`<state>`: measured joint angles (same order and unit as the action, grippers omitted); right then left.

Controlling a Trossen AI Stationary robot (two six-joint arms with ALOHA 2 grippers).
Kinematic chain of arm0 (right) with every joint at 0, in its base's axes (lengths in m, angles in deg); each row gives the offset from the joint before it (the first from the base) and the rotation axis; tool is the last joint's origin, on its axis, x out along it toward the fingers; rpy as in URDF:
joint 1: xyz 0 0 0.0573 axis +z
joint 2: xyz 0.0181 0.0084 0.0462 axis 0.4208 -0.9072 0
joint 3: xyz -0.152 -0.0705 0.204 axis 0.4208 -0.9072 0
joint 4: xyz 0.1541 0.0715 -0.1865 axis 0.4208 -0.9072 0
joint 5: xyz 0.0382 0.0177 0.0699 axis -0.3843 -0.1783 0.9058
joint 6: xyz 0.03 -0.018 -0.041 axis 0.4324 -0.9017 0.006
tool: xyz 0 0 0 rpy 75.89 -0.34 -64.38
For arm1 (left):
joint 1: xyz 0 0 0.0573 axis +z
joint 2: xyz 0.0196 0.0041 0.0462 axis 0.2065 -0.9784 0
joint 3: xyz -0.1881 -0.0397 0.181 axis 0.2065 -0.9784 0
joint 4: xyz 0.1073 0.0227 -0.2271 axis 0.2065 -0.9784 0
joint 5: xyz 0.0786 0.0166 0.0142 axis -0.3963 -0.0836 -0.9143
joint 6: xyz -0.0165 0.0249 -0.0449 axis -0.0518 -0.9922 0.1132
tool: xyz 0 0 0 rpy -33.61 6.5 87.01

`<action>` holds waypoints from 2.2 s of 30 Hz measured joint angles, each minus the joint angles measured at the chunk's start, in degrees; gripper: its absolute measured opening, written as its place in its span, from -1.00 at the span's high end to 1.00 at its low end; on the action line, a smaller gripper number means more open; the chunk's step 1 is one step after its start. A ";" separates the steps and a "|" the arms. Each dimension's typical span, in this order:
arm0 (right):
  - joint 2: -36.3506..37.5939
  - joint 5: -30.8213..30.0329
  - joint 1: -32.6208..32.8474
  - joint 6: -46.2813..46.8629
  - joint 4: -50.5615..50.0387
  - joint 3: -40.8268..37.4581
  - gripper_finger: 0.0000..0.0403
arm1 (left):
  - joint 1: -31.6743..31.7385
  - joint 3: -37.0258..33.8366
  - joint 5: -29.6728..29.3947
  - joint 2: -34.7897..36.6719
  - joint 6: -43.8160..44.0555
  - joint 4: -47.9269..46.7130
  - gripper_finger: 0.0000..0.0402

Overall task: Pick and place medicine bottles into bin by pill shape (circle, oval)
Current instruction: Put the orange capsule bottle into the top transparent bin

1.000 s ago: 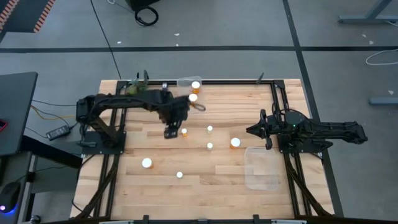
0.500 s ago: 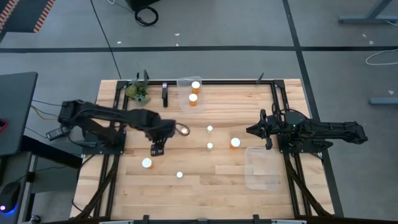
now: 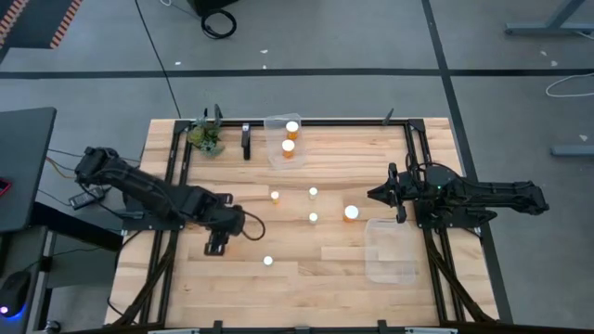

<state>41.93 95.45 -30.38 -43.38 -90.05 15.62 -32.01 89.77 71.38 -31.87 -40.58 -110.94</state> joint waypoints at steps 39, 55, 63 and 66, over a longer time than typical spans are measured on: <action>0.01 0.00 0.00 0.00 0.00 0.00 0.76 | -15.29 -12.11 0.89 0.13 36.04 4.65 -0.57; 0.01 0.00 0.00 0.00 0.02 0.00 0.76 | -12.43 -12.11 -1.06 -4.95 32.33 12.05 -0.56; 0.02 0.00 0.00 0.00 0.02 0.00 0.76 | -11.50 -12.11 -1.02 -5.51 31.24 12.07 -0.55; 0.00 0.00 0.00 0.00 0.02 0.00 0.76 | -11.50 -12.11 -1.01 -5.51 31.23 12.08 -0.50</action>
<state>41.93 95.45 -30.38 -43.38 -90.03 15.62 -43.51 77.66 70.37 -37.38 -9.35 -98.86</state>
